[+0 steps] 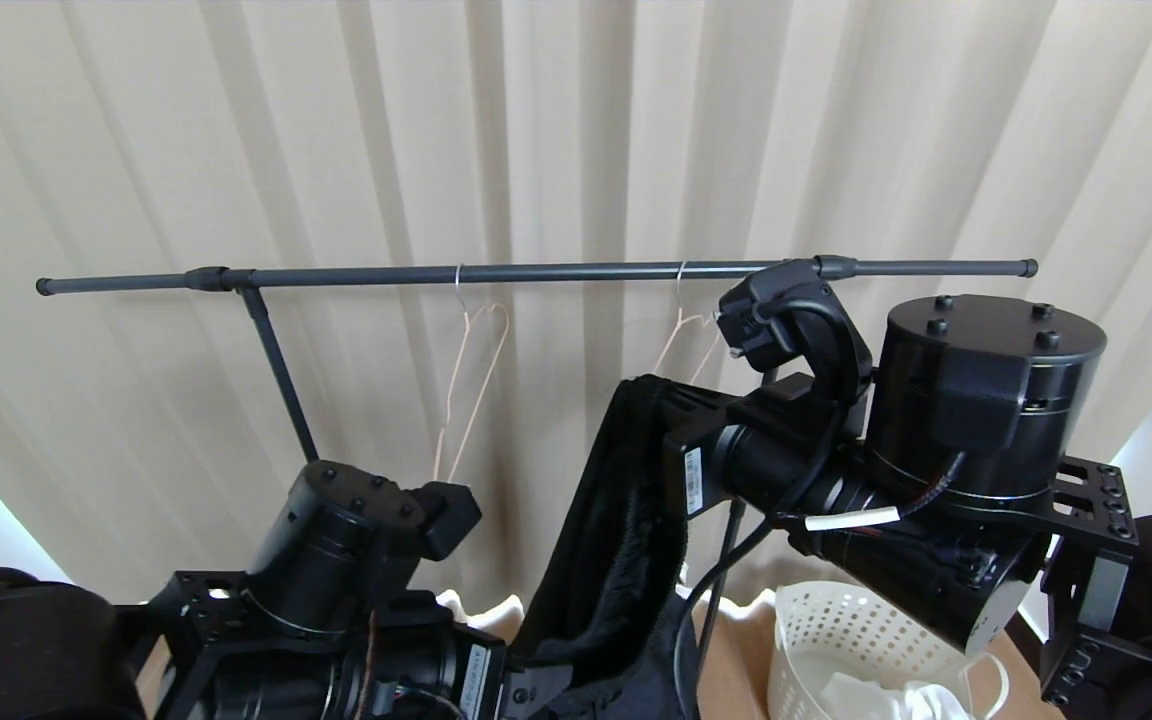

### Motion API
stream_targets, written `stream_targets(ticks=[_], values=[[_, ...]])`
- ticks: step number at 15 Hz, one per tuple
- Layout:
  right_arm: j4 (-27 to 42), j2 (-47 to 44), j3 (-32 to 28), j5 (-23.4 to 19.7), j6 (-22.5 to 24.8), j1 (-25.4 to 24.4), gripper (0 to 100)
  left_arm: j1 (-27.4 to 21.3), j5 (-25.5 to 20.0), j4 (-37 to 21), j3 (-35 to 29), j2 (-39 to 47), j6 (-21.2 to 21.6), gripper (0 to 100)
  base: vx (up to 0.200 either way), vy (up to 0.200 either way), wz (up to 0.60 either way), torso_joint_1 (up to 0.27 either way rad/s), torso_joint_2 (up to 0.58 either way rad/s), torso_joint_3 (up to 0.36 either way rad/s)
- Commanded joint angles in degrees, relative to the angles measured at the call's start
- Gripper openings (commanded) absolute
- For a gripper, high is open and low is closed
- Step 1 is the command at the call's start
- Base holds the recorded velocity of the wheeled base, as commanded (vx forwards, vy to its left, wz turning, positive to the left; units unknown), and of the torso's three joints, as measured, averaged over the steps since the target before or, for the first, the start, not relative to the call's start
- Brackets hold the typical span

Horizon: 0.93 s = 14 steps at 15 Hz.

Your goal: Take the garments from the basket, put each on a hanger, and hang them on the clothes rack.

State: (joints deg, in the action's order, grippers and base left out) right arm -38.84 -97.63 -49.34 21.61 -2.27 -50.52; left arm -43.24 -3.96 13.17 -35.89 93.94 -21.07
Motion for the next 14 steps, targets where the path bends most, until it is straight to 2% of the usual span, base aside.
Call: stream_targets(ticks=[1,5,6,8,11,14], values=[[-0.01,0.52,0.03,0.01,-0.11,-0.63,0,-1.50,1.41,3.18,-0.41,6.52,-0.38,100,0.000,0.000,0.00,0.000,0.00,0.000],[-0.01,1.83,0.47,0.01,-0.46,-0.81,0,-2.29,3.87,6.70,-1.90,12.58,-0.73,100,0.000,0.000,0.00,0.000,0.00,0.000],[-0.01,2.45,1.00,0.01,-1.07,-0.81,0,-2.29,4.14,7.58,-3.40,13.99,-2.14,100,0.000,0.000,0.00,0.000,0.00,0.000],[0.08,2.71,1.17,0.01,-1.95,-0.81,0,-2.29,4.75,7.84,-4.28,14.52,-3.90,100,0.000,0.000,0.00,0.000,0.00,0.000],[-0.01,4.12,2.67,-0.08,-2.13,-0.81,0,-2.20,4.93,7.84,-4.45,14.60,-4.34,100,0.000,0.000,0.00,0.000,0.00,0.000],[-0.01,5.53,2.84,-0.08,-2.65,-0.72,0,-2.73,7.57,7.84,-3.93,16.63,-4.34,100,0.000,0.000,0.00,0.000,0.00,0.000]])
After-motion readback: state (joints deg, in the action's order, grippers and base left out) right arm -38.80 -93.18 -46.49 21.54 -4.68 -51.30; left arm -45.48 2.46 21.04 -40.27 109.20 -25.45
